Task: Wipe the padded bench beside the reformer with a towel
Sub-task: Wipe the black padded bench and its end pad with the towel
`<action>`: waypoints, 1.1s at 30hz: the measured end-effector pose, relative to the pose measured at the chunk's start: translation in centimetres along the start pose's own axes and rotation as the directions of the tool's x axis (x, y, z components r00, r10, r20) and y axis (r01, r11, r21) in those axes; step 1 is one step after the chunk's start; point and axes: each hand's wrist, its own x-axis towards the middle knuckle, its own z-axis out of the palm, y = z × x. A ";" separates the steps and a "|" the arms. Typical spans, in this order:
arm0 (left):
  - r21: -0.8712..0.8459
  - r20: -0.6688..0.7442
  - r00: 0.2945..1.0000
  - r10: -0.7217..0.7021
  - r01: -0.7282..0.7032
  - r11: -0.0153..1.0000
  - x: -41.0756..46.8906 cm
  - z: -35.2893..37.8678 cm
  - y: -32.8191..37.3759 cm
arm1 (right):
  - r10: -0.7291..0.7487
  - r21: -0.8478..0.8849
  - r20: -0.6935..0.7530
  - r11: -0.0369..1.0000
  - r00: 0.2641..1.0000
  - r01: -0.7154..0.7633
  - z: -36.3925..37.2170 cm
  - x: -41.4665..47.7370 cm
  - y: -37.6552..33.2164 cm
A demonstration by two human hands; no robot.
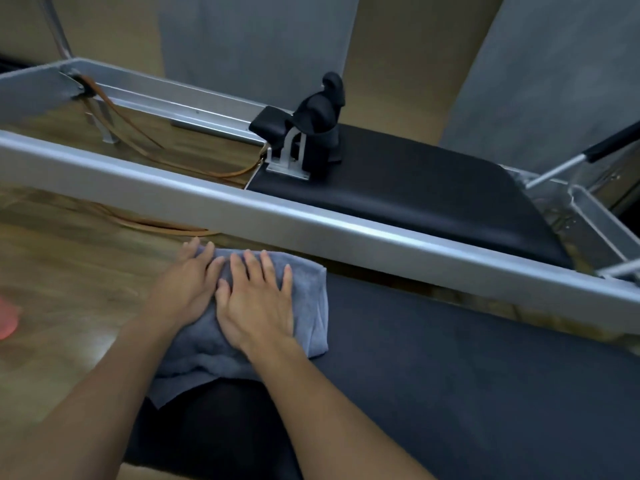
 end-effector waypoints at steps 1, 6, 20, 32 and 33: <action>0.015 -0.022 1.000 0.019 -0.019 1.000 0.1 0.2 0.1 | 0.005 0.007 0.000 1.000 1.000 -0.005 0.0 0.0 0.0; 0.040 -0.057 0.996 0.073 -0.071 0.997 -0.7 0.2 0.7 | -0.001 0.051 -0.010 0.999 1.000 0.002 -0.1 -0.2 0.2; 0.262 -0.046 0.999 0.020 -0.007 0.965 -2.5 0.8 3.1 | 0.018 0.011 0.008 1.000 1.000 -0.018 -0.3 -0.4 1.5; 0.298 -0.004 0.997 0.072 -0.068 0.952 -3.3 6.9 17.9 | 0.096 -0.103 0.046 0.991 0.994 -0.091 -8.1 -5.4 14.4; 0.293 0.006 0.996 0.087 -0.085 0.952 -3.4 7.8 19.7 | 0.112 -0.098 0.040 0.989 0.993 -0.108 -9.1 -6.3 16.0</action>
